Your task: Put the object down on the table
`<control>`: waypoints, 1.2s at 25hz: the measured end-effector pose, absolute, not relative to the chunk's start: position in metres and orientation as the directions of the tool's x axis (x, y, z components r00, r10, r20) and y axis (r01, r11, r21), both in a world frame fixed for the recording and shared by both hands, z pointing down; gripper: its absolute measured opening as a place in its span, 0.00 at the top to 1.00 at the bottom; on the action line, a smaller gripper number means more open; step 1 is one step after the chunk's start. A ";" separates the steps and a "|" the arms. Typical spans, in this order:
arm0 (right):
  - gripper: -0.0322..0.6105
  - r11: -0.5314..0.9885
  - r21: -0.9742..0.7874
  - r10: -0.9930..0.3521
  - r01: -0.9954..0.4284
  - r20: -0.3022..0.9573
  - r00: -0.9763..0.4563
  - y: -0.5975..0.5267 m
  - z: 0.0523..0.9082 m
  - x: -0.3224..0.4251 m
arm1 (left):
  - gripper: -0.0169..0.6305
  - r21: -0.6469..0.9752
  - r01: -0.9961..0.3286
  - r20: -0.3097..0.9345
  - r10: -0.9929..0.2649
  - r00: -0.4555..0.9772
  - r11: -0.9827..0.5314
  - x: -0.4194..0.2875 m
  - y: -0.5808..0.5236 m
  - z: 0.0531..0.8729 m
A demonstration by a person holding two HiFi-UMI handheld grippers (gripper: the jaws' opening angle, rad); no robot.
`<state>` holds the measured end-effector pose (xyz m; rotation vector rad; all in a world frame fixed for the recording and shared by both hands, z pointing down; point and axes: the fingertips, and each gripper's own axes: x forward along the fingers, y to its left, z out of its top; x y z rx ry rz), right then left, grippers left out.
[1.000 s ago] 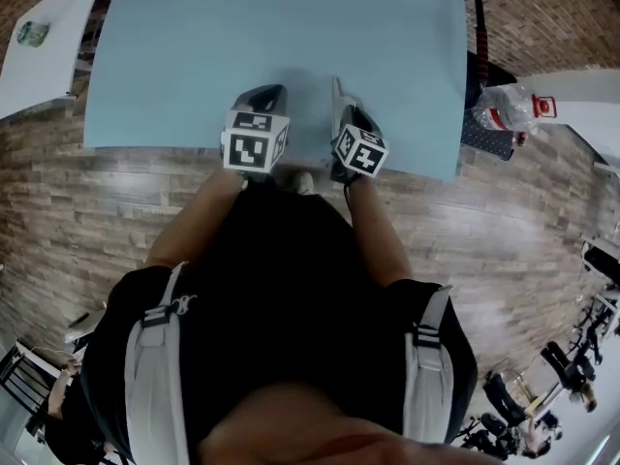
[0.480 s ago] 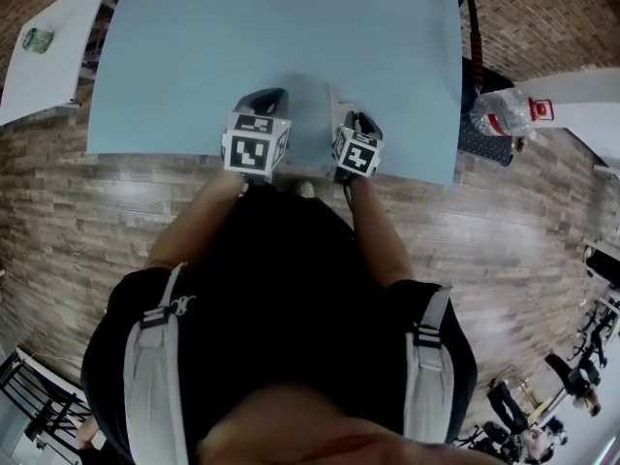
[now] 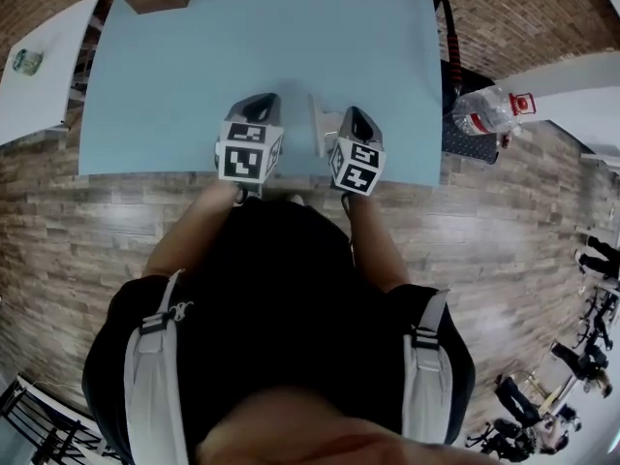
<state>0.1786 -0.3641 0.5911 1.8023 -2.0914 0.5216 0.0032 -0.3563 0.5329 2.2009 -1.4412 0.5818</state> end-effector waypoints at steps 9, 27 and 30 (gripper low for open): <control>0.93 0.145 -0.094 -0.956 -0.985 0.241 -0.164 -0.360 0.471 0.188 | 0.97 0.137 -0.899 0.498 -0.755 0.426 -0.417 0.031 -0.366 0.502; 0.93 0.162 -0.129 -0.963 -0.978 0.193 -0.185 -0.346 0.445 0.200 | 0.97 0.116 -0.898 0.465 -0.775 0.427 -0.425 0.040 -0.355 0.483; 0.93 0.163 -0.135 -0.962 -0.977 0.196 -0.188 -0.345 0.446 0.202 | 0.97 0.112 -0.901 0.467 -0.778 0.420 -0.420 0.040 -0.353 0.483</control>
